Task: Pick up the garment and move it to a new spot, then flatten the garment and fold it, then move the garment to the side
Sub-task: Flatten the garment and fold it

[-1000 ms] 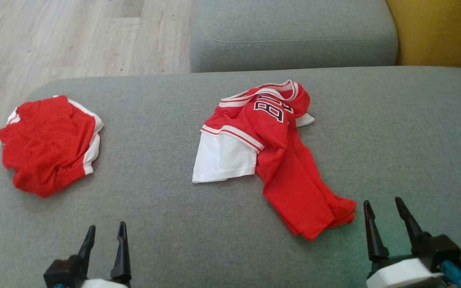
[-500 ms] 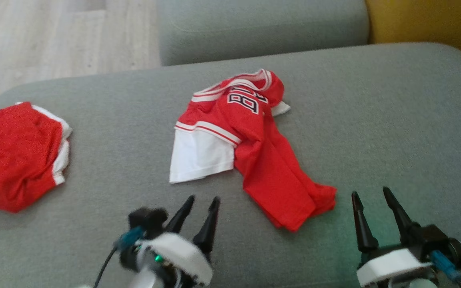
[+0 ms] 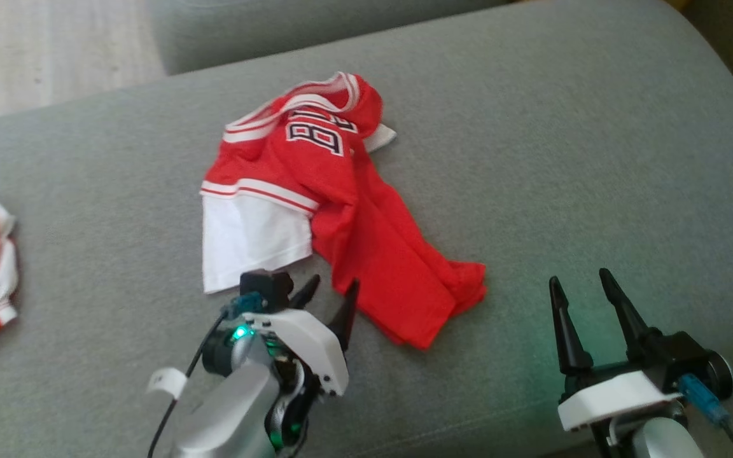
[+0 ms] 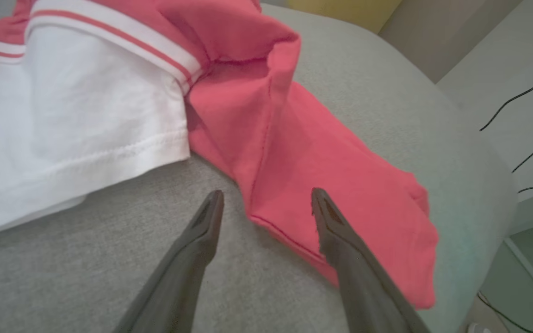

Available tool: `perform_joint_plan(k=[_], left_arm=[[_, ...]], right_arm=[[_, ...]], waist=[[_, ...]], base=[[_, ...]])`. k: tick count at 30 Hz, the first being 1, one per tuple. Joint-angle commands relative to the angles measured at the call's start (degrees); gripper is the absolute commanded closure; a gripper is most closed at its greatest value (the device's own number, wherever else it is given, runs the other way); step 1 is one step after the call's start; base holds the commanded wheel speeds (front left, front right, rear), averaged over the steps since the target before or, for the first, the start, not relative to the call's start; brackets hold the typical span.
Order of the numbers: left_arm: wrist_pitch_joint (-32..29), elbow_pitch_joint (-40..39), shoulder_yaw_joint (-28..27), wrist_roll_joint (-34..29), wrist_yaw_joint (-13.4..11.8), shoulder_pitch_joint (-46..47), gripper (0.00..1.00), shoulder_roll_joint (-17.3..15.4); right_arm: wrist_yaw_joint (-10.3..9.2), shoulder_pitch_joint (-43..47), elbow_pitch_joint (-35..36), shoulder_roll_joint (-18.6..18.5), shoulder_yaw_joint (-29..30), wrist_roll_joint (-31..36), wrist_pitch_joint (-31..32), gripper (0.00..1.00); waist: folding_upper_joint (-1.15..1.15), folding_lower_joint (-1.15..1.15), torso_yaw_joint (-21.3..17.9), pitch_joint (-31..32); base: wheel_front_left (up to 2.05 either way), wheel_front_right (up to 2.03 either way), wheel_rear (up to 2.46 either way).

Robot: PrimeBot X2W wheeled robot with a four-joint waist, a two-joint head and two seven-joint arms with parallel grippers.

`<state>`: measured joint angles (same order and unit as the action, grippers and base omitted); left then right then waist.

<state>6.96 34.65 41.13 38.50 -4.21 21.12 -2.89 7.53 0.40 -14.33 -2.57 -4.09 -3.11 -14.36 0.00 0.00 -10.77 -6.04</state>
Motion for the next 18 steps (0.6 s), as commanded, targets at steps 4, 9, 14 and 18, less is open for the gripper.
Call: perform_joint_plan(k=[4,9,14,18], left_arm=[[2.28,3.60,-0.23,0.68,-0.92,5.93,0.00,0.01],[3.07,6.41,1.91,3.10,0.50,8.24,1.00,0.01],[4.43,7.80,2.70,4.87,1.27,9.47,1.00,0.01],[4.72,4.81,1.37,6.60,1.98,8.10,1.00,-1.40]], right_arm=[[-0.04,-3.32,1.80,-0.31,-1.81,-1.02,-0.63,0.00],[-0.04,-3.57,1.80,-0.31,-1.80,-1.46,-0.63,0.00],[-0.04,-3.31,1.65,-0.31,-1.00,-1.97,-0.63,0.00],[-0.04,-2.36,1.63,-0.31,-0.22,-2.20,-0.63,0.00]], waist=[[0.00,0.00,-2.11,-1.83],[0.00,0.00,-2.37,-2.43],[0.00,0.00,-1.27,-1.91],[0.00,0.00,0.13,-0.82]], base=[[0.00,0.00,0.00],[0.00,0.00,0.00],[0.00,0.00,0.00],[0.00,0.00,0.00]])
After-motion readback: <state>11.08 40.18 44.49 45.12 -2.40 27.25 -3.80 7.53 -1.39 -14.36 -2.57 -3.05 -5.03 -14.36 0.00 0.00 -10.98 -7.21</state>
